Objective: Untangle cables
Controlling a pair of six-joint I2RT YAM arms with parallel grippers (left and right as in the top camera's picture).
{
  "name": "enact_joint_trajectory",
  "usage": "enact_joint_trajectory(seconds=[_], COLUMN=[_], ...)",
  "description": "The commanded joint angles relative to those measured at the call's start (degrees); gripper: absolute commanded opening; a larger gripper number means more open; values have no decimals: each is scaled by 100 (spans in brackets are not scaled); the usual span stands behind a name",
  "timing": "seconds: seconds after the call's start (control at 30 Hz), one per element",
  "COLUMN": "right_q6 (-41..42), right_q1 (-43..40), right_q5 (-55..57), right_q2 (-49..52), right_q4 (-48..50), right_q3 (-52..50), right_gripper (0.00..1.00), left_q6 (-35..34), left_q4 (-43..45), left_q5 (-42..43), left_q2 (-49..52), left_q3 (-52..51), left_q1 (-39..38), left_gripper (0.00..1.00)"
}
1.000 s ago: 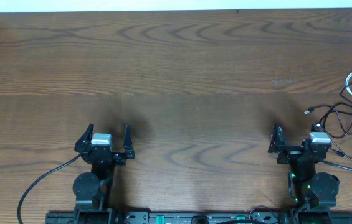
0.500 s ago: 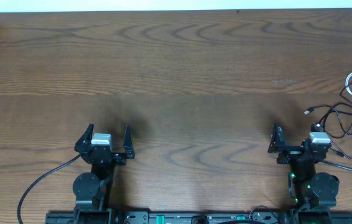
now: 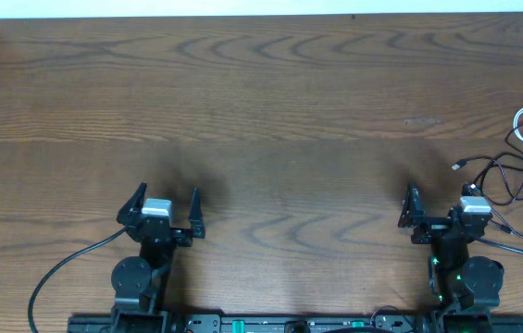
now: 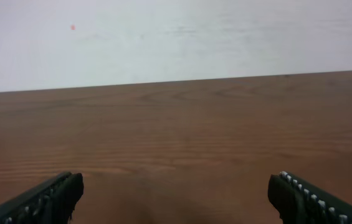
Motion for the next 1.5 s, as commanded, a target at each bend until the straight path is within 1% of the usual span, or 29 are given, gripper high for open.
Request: enact_joint_trajectory(seconds=[0.0,0.1,0.23,0.3,1.47], right_q6=[-59,-59,-59,-59,-59], right_q1=[-83,-83,-83,-83,-83], right_q5=[24,24,24,24,24], right_q2=[-33,-33,-33,-33,-31], right_q4=[-26,-26,-26,-26,-26], right_q3=[-7,-7,-7,-7,-7], right_gripper=[99,99,99,99,99], left_q6=[13,-46,472,579,570], left_q4=[-254,-245,-201,-201,-201], left_q5=[149,363,793,807,787], left_q2=[-50,-50,-50,-50,-35], left_q3=[-50,-50,-50,-50,-50], left_q1=[-144,-144,-144,-144,-140], left_gripper=[100,100,100,100,100])
